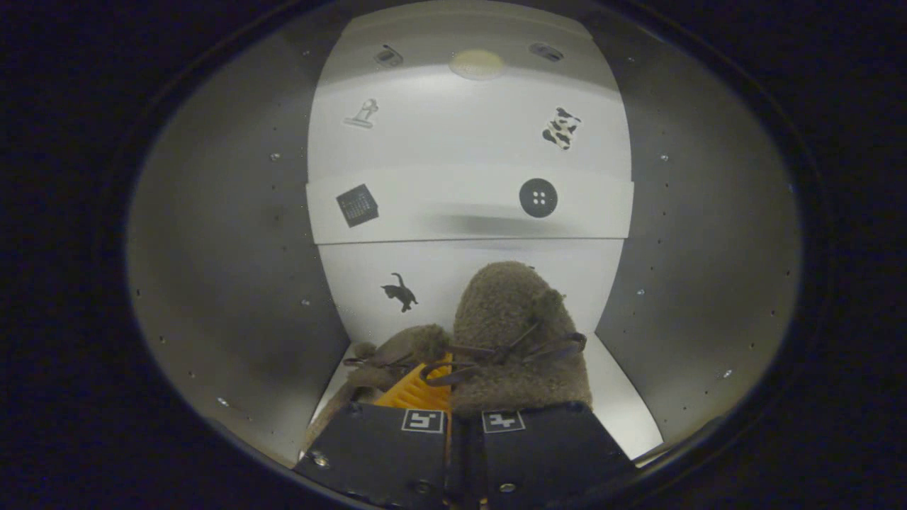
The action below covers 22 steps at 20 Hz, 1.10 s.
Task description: Open the shoe cabinet door, grab the shoes and put them into the shoe cabinet, then close the shoe cabinet door.
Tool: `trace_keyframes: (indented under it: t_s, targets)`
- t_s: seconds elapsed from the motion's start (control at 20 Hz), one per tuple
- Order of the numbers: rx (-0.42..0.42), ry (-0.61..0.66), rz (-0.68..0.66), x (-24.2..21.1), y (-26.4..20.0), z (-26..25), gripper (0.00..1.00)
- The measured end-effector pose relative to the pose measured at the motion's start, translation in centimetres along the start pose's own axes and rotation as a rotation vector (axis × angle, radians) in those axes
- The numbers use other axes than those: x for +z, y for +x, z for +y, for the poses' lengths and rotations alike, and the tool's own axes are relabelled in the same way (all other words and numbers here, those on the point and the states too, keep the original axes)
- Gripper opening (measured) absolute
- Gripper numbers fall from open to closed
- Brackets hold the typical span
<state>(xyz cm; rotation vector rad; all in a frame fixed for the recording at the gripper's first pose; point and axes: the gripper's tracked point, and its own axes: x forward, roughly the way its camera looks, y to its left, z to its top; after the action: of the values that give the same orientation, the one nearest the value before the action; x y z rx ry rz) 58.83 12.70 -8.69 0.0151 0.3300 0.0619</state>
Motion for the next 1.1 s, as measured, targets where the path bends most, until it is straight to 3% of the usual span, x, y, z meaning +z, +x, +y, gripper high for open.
trace_keyframes:
  t_s: [0.2, 0.55, 0.85, 1.05, 1.1]
  targets:
    - [-0.033, 0.018, 0.022, -0.8, 0.7, -1.1, 0.11]
    - [-0.041, 0.031, 0.053, -1.7, 0.2, -1.8, 0.66]
    - [-0.059, 0.003, 0.05, -2.0, -1.0, -2.3, 0.68]
    - [-0.074, -0.04, -0.024, 0.0, -2.8, -2.4, 0.69]
    - [-0.072, -0.047, -0.019, -0.1, -3.4, -2.3, 0.79]
